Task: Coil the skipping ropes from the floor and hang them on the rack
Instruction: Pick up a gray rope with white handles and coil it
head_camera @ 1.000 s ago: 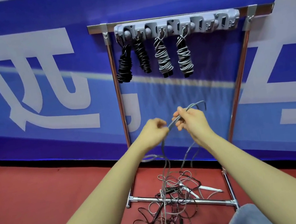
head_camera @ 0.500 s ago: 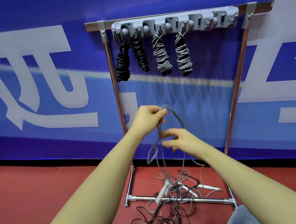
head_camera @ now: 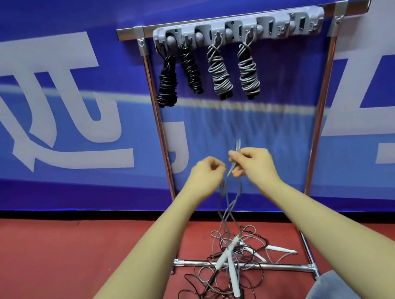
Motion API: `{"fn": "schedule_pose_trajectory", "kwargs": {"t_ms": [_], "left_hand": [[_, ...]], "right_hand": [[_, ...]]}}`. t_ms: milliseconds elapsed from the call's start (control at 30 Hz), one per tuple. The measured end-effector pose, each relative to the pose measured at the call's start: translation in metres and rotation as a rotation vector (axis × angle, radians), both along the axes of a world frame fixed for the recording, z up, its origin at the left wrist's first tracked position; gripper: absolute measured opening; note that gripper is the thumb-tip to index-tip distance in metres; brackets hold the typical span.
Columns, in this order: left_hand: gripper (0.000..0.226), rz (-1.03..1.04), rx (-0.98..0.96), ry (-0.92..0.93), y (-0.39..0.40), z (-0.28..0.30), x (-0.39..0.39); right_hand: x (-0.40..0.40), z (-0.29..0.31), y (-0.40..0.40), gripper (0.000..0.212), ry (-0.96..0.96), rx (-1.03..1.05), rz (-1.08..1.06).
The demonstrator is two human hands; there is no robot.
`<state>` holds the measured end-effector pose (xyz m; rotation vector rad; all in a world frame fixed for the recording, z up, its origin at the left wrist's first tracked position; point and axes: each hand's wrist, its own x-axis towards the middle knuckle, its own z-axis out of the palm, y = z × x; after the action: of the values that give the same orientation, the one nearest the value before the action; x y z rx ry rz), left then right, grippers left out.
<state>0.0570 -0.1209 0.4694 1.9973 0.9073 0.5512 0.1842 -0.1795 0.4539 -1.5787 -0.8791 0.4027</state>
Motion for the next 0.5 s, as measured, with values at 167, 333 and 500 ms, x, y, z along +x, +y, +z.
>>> {"fn": "schedule_pose_trajectory", "kwargs": {"t_ms": [167, 333, 500], "left_hand": [[0.029, -0.066, 0.087, 0.025, -0.004, -0.013, 0.001], [0.035, -0.046, 0.307, 0.141, 0.007, -0.014, -0.004], [0.033, -0.028, 0.686, 0.292, 0.011, -0.021, 0.002]], "right_hand": [[0.002, 0.006, -0.002, 0.025, 0.068, 0.054, -0.100], [0.010, 0.017, -0.009, 0.030, 0.108, 0.078, -0.142], [0.005, 0.036, -0.008, 0.032, 0.248, 0.183, -0.112]]}}
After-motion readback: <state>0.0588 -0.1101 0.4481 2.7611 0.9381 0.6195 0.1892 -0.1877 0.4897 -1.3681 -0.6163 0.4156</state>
